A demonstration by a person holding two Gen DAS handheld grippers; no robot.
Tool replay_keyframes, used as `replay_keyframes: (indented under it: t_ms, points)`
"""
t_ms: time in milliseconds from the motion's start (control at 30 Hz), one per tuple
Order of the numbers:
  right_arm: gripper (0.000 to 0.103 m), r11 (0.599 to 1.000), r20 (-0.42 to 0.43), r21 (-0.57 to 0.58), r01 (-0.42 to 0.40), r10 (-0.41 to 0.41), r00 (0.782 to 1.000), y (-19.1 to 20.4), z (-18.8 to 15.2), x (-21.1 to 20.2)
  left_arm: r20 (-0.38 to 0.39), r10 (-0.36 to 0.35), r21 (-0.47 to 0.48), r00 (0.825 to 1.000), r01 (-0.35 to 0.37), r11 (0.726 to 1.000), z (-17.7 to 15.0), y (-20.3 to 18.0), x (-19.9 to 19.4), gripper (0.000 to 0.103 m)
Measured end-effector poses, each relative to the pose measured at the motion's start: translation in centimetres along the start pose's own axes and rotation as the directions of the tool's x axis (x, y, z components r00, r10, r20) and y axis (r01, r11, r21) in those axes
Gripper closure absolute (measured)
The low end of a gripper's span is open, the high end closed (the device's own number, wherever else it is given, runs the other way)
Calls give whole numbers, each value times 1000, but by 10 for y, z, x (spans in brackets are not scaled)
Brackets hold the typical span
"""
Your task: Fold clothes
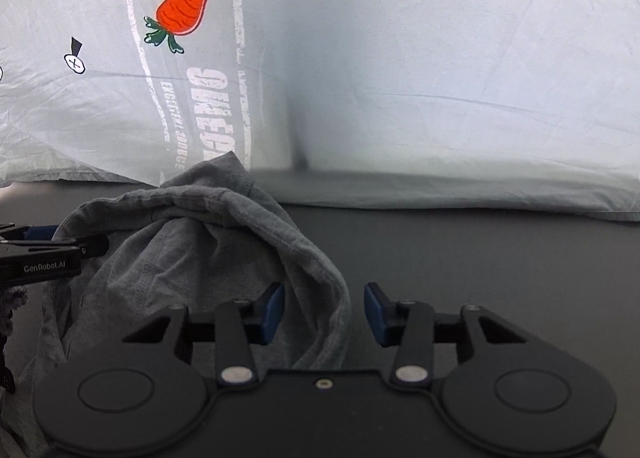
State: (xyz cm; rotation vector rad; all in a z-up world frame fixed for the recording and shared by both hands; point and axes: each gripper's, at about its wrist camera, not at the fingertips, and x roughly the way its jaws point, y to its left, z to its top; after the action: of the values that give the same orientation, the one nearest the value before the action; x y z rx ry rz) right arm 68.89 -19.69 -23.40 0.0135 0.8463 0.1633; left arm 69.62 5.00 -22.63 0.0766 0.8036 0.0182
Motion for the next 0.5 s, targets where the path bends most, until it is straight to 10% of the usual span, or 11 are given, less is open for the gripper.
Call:
replay_keyframes:
  t_ms: [167,500]
  points:
    - [95,999,51,-11,52,-52,997,-1,-4,-8,35,63,24,997,-64,998,5,-1,0,84]
    - [94,966,249,-47,255,-236,939,7,-29,-101,283,113,172,952,-167,971,0,-16,-111,76]
